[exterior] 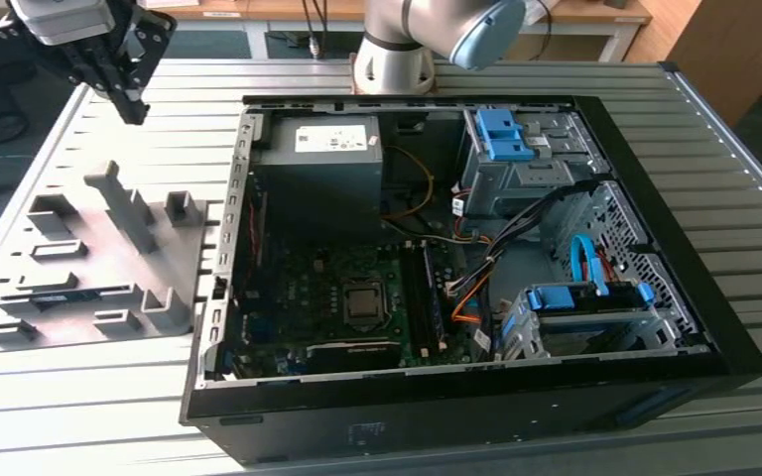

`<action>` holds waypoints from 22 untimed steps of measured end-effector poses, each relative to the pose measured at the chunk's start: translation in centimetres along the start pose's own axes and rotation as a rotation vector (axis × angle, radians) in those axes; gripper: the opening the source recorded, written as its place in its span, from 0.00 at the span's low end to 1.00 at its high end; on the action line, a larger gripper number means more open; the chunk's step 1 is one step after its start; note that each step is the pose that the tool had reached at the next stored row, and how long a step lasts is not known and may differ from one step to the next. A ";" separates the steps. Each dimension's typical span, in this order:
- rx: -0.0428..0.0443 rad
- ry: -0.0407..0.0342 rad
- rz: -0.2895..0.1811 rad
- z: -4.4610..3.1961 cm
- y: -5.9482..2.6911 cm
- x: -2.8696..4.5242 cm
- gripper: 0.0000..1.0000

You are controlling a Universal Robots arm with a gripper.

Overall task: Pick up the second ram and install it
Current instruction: 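Reach for the second ram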

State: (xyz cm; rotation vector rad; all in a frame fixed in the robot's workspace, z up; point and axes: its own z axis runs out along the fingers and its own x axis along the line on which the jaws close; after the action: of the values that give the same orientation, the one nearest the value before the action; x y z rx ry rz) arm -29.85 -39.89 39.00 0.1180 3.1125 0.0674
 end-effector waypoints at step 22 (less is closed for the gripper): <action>0.0004 0.0000 0.000 0.12 -0.34 4.41 0.10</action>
State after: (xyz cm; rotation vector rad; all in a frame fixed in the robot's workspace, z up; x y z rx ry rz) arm -34.27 -39.89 38.76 0.1180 3.1125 0.0668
